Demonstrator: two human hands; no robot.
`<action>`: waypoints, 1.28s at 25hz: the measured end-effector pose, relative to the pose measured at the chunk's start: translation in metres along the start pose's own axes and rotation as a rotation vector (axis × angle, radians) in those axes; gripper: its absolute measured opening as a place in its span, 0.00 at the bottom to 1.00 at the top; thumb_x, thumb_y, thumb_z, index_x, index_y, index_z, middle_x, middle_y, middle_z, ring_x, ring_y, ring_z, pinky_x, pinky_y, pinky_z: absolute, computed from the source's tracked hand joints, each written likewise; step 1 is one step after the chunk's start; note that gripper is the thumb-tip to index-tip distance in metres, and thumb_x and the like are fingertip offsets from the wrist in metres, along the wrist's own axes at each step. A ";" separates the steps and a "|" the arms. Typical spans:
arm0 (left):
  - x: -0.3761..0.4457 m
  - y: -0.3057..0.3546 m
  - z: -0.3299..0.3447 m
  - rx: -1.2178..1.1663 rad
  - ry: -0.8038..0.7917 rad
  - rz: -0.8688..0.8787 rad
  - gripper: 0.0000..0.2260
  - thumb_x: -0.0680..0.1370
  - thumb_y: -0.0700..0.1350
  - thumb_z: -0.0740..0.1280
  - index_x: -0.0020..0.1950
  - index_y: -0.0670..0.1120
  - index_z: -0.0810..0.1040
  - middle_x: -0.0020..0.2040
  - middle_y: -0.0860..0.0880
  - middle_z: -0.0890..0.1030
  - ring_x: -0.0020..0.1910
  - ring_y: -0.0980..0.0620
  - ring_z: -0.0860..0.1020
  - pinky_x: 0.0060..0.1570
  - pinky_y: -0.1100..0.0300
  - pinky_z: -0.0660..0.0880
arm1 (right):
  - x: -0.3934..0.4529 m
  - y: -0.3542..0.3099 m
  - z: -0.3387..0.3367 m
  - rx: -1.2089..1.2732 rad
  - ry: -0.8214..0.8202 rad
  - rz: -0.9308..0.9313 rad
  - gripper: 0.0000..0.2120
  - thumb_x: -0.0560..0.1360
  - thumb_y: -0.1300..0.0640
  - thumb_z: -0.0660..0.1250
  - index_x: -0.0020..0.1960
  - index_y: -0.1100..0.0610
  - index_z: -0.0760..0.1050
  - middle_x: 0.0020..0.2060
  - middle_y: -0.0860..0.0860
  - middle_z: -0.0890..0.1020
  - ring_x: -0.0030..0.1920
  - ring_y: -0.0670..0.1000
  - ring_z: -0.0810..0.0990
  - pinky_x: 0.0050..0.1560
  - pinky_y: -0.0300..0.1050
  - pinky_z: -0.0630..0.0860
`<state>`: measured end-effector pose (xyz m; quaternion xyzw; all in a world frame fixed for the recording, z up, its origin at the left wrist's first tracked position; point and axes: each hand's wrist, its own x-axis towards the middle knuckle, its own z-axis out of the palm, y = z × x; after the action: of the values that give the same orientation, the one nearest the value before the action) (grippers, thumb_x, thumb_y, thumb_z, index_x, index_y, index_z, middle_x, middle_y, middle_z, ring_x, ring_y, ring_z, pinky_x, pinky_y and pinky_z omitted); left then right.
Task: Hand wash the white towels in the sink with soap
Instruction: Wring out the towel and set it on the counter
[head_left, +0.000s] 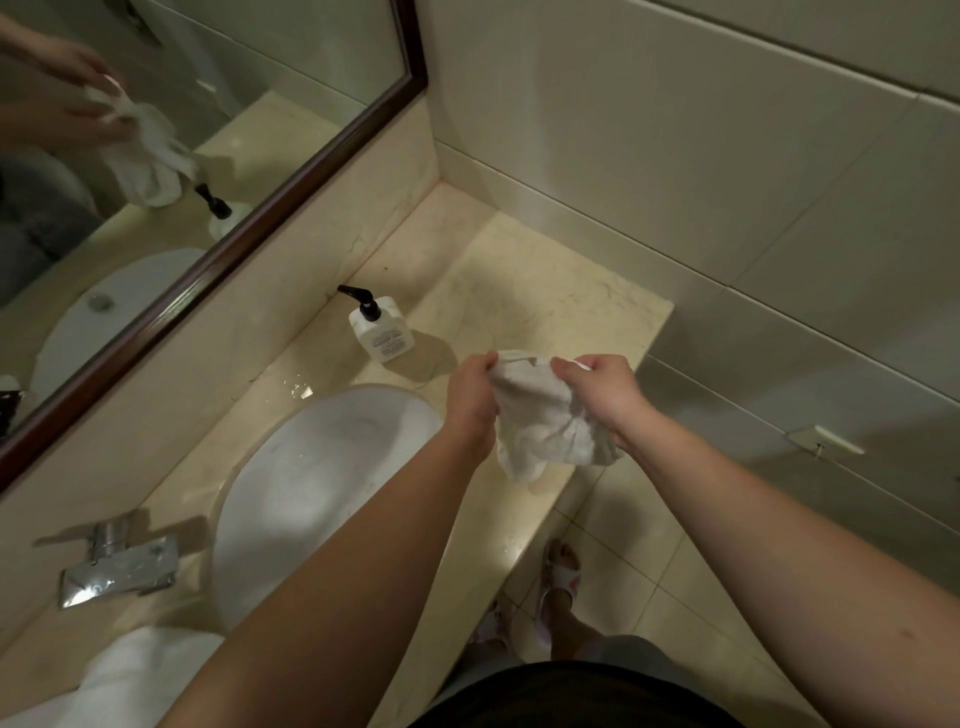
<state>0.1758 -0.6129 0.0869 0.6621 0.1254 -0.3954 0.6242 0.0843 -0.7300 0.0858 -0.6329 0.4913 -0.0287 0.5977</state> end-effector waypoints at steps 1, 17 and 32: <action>-0.001 0.003 -0.001 -0.053 0.022 -0.008 0.11 0.80 0.47 0.61 0.47 0.44 0.80 0.46 0.46 0.82 0.47 0.48 0.78 0.47 0.54 0.74 | 0.000 -0.002 0.002 -0.002 0.048 -0.043 0.14 0.76 0.50 0.70 0.37 0.57 0.74 0.32 0.55 0.74 0.34 0.52 0.73 0.37 0.45 0.69; 0.009 0.026 -0.007 0.415 -0.095 0.250 0.19 0.76 0.59 0.68 0.37 0.45 0.74 0.37 0.44 0.74 0.38 0.48 0.74 0.42 0.54 0.70 | -0.012 -0.015 0.003 -0.234 0.104 -0.286 0.10 0.80 0.52 0.64 0.45 0.56 0.78 0.35 0.48 0.79 0.38 0.49 0.76 0.35 0.39 0.69; 0.001 0.029 -0.001 0.518 -0.161 0.300 0.14 0.80 0.50 0.67 0.37 0.45 0.72 0.37 0.44 0.74 0.39 0.49 0.74 0.41 0.55 0.70 | -0.016 -0.034 -0.008 -0.260 -0.113 -0.287 0.07 0.76 0.52 0.69 0.47 0.55 0.77 0.31 0.46 0.75 0.31 0.44 0.72 0.32 0.39 0.66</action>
<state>0.1959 -0.6183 0.1075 0.7767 -0.1283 -0.3689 0.4941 0.0911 -0.7318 0.1231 -0.7687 0.3614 -0.0143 0.5276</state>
